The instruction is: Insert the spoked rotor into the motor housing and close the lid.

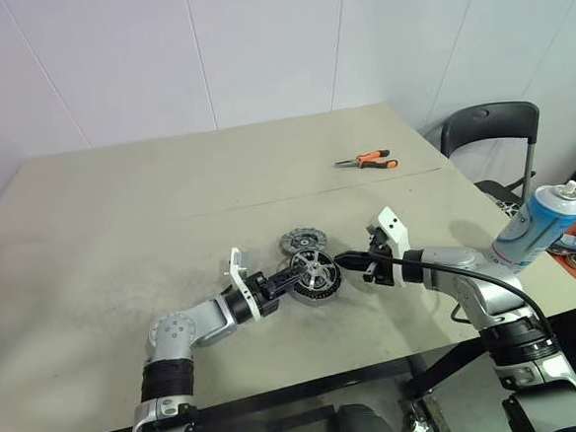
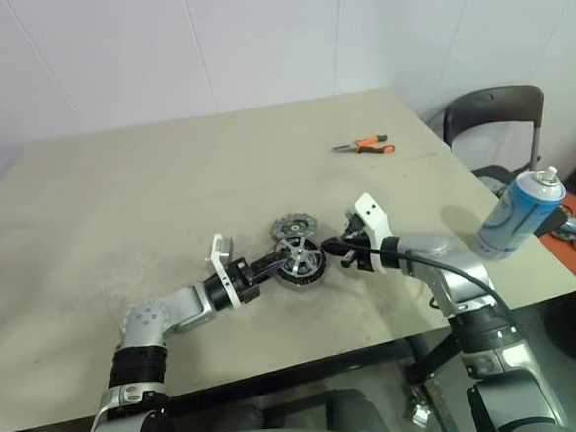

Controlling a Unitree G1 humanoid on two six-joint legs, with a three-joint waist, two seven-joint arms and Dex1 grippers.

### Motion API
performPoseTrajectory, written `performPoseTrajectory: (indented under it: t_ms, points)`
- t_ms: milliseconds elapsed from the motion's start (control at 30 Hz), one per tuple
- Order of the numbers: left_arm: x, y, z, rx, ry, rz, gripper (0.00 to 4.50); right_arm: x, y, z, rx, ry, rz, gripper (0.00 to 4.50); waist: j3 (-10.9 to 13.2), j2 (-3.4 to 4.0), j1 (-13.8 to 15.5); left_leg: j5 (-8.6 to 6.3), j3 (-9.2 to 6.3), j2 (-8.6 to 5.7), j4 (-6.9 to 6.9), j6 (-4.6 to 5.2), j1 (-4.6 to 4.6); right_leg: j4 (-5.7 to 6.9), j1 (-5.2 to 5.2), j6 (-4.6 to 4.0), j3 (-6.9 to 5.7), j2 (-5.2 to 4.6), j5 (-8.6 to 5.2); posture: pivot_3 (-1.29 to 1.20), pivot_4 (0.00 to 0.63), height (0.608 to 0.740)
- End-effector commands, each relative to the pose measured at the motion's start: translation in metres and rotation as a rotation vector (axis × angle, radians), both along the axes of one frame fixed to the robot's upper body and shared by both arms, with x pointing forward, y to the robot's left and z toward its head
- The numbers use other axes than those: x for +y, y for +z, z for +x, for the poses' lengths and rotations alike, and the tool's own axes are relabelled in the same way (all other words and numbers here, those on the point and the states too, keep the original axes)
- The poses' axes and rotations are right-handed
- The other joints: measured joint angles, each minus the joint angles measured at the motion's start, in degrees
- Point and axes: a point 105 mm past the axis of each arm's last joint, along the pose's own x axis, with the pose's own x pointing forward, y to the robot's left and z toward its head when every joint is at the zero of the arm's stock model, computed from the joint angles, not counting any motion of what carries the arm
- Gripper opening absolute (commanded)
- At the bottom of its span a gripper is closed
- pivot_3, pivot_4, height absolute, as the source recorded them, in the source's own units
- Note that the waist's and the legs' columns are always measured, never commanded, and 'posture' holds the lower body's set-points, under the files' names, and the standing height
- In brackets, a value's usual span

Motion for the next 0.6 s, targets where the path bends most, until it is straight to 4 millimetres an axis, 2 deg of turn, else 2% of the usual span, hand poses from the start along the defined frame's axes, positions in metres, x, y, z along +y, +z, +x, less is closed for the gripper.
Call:
performPoseTrajectory:
  t_ms: [33, 233, 400, 467, 600]
  points:
    - [-0.002, -0.002, -0.001, -0.005, -0.014, -0.001, 0.47, 0.003, 0.011, 0.001, -0.05, 0.021, -0.001, 0.0, 0.0, 0.0, -0.1, 0.0, 0.0, 0.0, 0.0, 0.0, 0.01, 0.01, 0.01, 0.0, 0.0, 0.0, 0.0, 0.0, 0.0, 0.74]
    - [0.004, -0.026, 0.004, 0.027, 0.0, 0.029, 0.47, 0.004, 0.011, 0.001, -0.053, 0.023, -0.004, 0.0, 0.0, 0.05, 0.0, 0.0, 0.01, -0.03, 0.02, 0.0, 0.05, 0.01, 0.07, -0.01, -0.01, 0.01, -0.01, 0.0, 0.0, 0.74]
    - [0.007, -0.038, 0.003, 0.023, 0.008, 0.05, 0.47, 0.004, 0.01, 0.001, -0.052, 0.024, -0.007, 0.0, -0.2, 0.21, -0.1, 0.01, -0.01, -0.02, 0.04, 0.0, 0.16, 0.01, 0.41, 0.2, -0.01, 0.02, -0.15, 0.0, 0.0, 0.74]
    - [0.011, -0.042, 0.003, 0.01, 0.02, 0.068, 1.19, 0.005, 0.009, 0.001, -0.051, 0.025, -0.008, 0.0, -0.2, 0.28, -0.1, 0.01, -0.02, 0.0, 0.05, -0.01, 0.21, 0.05, 0.5, 0.21, -0.01, 0.02, -0.16, 0.0, 0.0, 0.74]
    - [0.013, -0.047, -0.001, 0.001, 0.009, 0.074, 2.31, 0.005, 0.009, 0.0, -0.05, 0.028, -0.007, 0.0, -0.3, 0.28, -0.1, 0.01, -0.07, 0.0, 0.06, -0.01, 0.47, 0.08, 0.69, 0.23, -0.01, 0.05, -0.17, 0.0, 0.0, 0.74]
